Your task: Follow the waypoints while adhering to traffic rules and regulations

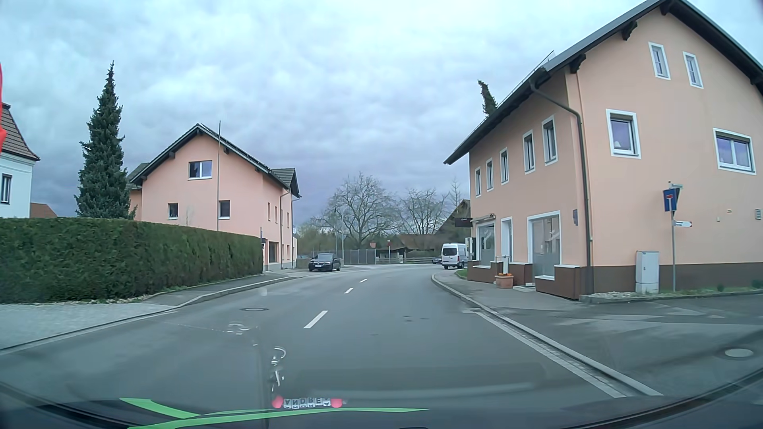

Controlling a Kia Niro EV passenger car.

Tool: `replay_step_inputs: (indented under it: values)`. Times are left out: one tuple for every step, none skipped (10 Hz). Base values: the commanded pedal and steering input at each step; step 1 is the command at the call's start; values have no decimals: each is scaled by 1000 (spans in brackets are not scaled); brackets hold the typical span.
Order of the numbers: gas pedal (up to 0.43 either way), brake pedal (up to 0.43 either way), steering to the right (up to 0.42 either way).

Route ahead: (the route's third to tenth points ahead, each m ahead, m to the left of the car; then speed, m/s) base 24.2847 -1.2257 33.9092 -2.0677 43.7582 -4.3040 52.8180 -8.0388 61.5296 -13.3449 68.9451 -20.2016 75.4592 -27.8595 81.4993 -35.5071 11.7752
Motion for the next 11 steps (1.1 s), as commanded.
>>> replay_step_inputs:
  values:
    - [87,0,6]
    - [87,0,6]
    - [87,0,6]
    - [79,0,6]
    - [79,0,6]
    - [79,0,6]
    - [67,0,6]
    - [47,0,6]
    - [47,0,6]
    - [39,0,7]
    - [39,0,7]
